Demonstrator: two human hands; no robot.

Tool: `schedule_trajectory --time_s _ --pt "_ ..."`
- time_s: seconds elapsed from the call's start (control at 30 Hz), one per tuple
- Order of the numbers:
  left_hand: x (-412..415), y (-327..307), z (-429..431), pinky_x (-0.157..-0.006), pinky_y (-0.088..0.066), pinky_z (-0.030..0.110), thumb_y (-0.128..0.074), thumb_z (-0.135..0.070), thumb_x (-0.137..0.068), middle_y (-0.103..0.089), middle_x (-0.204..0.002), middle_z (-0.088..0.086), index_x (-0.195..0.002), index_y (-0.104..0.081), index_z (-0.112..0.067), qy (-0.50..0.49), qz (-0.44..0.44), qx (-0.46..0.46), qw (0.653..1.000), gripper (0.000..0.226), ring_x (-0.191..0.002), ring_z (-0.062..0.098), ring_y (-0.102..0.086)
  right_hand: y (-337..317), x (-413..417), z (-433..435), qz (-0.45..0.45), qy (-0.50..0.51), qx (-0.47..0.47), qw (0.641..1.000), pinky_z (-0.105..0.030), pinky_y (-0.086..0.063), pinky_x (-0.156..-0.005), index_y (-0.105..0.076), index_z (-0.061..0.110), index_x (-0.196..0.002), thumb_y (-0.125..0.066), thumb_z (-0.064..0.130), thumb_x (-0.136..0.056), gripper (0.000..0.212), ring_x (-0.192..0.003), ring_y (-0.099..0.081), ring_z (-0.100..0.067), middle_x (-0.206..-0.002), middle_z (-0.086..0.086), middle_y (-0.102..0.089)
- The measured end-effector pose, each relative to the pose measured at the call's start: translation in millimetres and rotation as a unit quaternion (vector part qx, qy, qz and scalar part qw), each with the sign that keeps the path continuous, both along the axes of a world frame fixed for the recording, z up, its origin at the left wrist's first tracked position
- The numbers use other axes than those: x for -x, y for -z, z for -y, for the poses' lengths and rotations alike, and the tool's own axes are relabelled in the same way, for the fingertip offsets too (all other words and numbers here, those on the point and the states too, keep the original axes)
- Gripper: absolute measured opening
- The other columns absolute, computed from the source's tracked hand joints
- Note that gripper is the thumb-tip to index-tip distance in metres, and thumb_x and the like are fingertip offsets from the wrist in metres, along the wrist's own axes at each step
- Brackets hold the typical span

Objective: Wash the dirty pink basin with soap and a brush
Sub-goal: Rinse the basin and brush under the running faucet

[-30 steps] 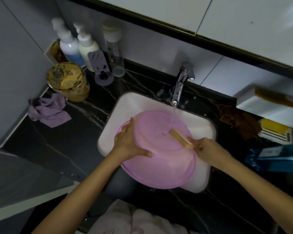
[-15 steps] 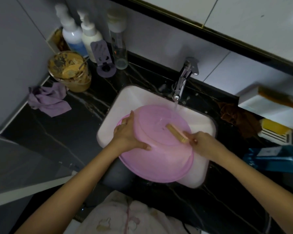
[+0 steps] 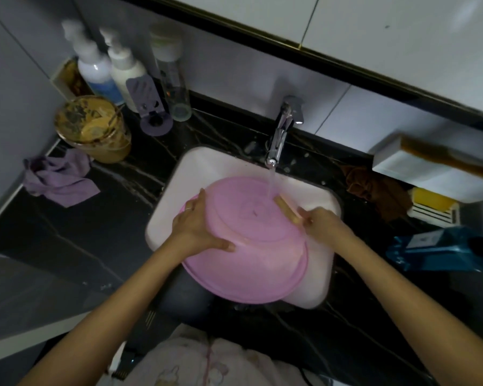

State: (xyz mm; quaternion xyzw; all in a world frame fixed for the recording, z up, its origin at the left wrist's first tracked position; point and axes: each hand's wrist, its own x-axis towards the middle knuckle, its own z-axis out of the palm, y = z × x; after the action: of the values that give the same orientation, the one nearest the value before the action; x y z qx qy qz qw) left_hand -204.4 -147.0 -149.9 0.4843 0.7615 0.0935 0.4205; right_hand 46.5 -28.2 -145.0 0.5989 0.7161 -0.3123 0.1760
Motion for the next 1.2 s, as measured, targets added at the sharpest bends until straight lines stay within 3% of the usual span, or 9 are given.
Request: schedule_trajectory --time_s 0.23,0.4,0.47,0.6,0.67,0.8,0.9,1.07,1.2 --pt "0.5 -1.7 -1.7 -0.113 -0.016 0.038 -0.084 -0.059 -0.042 -0.008 -0.156 0.006 -0.148 0.017 -0.022 0.007 -0.002 0.016 1.000 0.151 -0.142 0.024 -0.014 -2.6 43.3 31.0 -0.089 -0.142 0.014 0.986 -0.032 -0.046 -0.091 -0.043 0.027 -0.141 -0.040 0.022 -0.097 0.044 -0.109 -0.058 -0.031 -0.124 -0.013 -0.061" --pt "0.4 -1.6 -0.1 -0.114 -0.014 0.038 -0.082 -0.059 -0.039 -0.007 -0.156 0.004 -0.148 0.016 -0.023 -0.006 0.009 0.020 1.000 0.151 -0.142 0.023 -0.014 7.1 -16.4 0.6 -0.009 -0.036 0.015 0.999 -0.028 -0.048 -0.084 -0.045 0.026 -0.139 -0.043 0.024 -0.095 0.045 -0.104 -0.062 -0.024 -0.121 -0.014 -0.063" --pt "1.2 -1.4 -0.7 -0.114 -0.014 0.037 -0.077 -0.063 -0.034 -0.006 -0.156 0.004 -0.148 0.016 -0.023 -0.007 0.006 0.025 1.000 0.153 -0.142 0.022 -0.013 10.9 -5.0 -19.7 -0.123 0.055 0.066 0.989 -0.019 -0.045 -0.080 -0.046 0.015 -0.138 -0.046 0.016 -0.097 0.041 -0.094 -0.063 -0.012 -0.109 -0.009 -0.069" --pt "0.8 -3.0 0.0 -0.114 -0.015 0.039 -0.076 -0.070 -0.029 -0.007 -0.156 0.003 -0.148 0.017 -0.022 -0.002 0.007 0.033 0.999 0.159 -0.142 0.022 -0.013 21.7 36.8 -48.1 -0.113 0.022 0.035 0.993 -0.032 -0.045 -0.097 -0.063 0.019 -0.115 -0.051 0.053 -0.088 0.046 -0.109 -0.058 -0.017 -0.117 0.003 -0.063" --pt "1.5 -3.4 -0.1 -0.114 -0.013 0.039 -0.067 -0.076 -0.022 -0.005 -0.156 0.003 -0.148 0.018 -0.022 0.001 0.005 0.032 0.999 0.161 -0.143 0.021 -0.011 33.6 53.1 -53.8 -0.062 -0.039 -0.004 0.997 -0.031 -0.045 -0.090 -0.064 0.013 -0.112 -0.042 0.044 -0.094 0.042 -0.107 -0.058 -0.024 -0.118 -0.007 -0.063" --pt "1.9 -1.2 0.9 -0.115 -0.012 0.039 -0.063 -0.078 -0.022 -0.001 -0.157 0.002 -0.147 0.018 -0.022 0.004 0.006 0.039 0.999 0.160 -0.143 0.022 -0.009 40.5 74.6 -53.8 -0.170 -0.049 0.033 0.984 -0.024 -0.040 -0.088 -0.056 0.014 -0.123 -0.044 0.020 -0.095 0.031 -0.106 -0.052 -0.015 -0.113 0.004 -0.056" --pt "1.7 -0.1 2.2 -0.115 -0.012 0.039 -0.061 -0.079 -0.022 0.000 -0.157 0.002 -0.147 0.019 -0.022 0.002 0.008 0.041 0.999 0.159 -0.143 0.021 -0.008 44.6 85.1 -49.5 -0.161 -0.047 0.038 0.985 -0.026 -0.036 -0.075 -0.051 0.016 -0.112 -0.039 0.024 -0.098 0.020 -0.103 -0.054 -0.021 -0.103 -0.001 -0.051" --pt "1.5 -0.9 0.5 -0.115 -0.014 0.038 -0.059 -0.079 -0.021 -0.002 -0.157 0.003 -0.148 0.017 -0.020 0.006 0.004 0.036 0.999 0.160 -0.143 0.022 -0.010 50.6 92.4 -47.3 -0.087 -0.064 -0.044 0.993 -0.029 -0.041 -0.074 -0.055 0.019 -0.077 -0.029 0.052 -0.097 0.047 -0.097 -0.060 -0.028 -0.095 -0.012 -0.063" --pt "2.6 0.9 1.5 -0.116 -0.011 0.038 -0.060 -0.080 -0.021 0.001 -0.158 0.003 -0.148 0.017 -0.020 0.006 0.006 0.035 0.999 0.160 -0.144 0.021 -0.007 48.7 70.0 -48.3 -0.184 -0.061 -0.001 0.981 -0.023 -0.032 -0.098 -0.042 0.024 -0.139 -0.036 0.045 -0.099 0.045 -0.127 -0.045 -0.020 -0.138 -0.001 -0.049"
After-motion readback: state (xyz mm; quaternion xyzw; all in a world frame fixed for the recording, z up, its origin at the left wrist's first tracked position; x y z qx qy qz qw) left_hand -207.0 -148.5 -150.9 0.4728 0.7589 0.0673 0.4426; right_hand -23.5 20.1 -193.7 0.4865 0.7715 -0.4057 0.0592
